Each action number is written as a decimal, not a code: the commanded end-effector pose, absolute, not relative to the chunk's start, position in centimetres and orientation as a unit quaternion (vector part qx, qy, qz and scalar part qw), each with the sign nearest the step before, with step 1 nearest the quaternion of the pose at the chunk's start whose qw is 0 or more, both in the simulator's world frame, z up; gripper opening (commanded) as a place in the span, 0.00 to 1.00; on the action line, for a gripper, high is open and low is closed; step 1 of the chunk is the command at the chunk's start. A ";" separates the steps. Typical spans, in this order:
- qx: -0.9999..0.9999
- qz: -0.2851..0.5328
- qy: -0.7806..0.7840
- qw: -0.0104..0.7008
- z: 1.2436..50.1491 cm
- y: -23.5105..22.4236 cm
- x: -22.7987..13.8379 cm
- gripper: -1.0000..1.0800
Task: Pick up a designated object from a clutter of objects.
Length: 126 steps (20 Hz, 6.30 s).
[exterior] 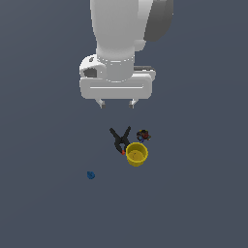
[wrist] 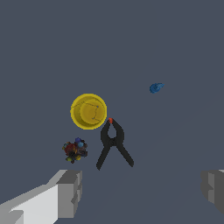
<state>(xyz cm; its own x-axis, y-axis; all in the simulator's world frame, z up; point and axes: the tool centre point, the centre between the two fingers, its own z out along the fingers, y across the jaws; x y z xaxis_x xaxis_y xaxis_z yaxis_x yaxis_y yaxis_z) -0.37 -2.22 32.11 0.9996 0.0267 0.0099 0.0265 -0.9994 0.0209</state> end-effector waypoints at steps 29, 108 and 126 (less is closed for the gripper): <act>0.999 0.003 0.044 0.003 23.0 -8.0 7.8 0.96; 0.997 0.000 0.079 0.000 14.6 -7.1 8.1 0.00; 0.997 0.000 0.079 0.002 31.0 5.3 0.7 0.00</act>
<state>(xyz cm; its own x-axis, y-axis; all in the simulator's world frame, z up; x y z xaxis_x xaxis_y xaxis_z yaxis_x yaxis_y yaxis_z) 1.42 4.23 29.55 0.9875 0.1578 -0.0001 0.1578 -0.9875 0.0029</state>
